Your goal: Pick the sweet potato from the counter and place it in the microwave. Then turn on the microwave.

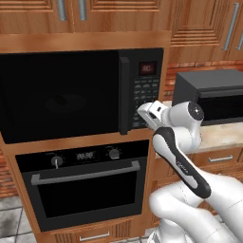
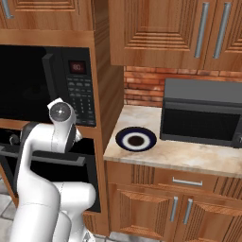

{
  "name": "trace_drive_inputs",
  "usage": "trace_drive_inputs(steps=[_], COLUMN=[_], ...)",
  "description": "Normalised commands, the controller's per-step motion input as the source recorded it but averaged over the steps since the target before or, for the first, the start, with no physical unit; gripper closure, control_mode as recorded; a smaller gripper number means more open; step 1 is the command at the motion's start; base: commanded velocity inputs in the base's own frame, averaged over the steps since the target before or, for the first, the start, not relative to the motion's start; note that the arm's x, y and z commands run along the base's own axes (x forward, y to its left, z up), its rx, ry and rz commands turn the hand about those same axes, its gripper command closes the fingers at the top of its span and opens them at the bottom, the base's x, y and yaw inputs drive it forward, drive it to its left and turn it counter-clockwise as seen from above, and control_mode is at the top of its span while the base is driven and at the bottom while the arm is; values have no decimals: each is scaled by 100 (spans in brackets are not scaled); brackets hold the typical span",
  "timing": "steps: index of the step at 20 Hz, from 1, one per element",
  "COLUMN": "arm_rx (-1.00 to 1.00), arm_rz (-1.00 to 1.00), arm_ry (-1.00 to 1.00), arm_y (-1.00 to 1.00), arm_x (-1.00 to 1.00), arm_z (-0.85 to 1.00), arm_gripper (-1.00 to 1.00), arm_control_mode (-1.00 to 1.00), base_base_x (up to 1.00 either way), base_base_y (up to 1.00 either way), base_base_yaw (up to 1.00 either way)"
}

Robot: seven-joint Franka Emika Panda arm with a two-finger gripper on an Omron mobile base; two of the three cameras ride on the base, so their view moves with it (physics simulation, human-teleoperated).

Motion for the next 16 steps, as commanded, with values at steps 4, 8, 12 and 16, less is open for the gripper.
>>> trace_drive_inputs(steps=[4,8,12,16], arm_rx=[0,0,0,0], arm_rz=[0,0,0,0], arm_ry=[0,0,0,0], arm_y=[1,4,4,2], arm_x=[10,10,8,6], arm_z=[-1,-4,-12,-11], arm_gripper=[100,100,100,100], arm_control_mode=[-100,-100,-100,-100], base_base_x=[0,0,0,0], base_base_y=[0,0,0,0], base_base_yaw=[0,0,0,0])
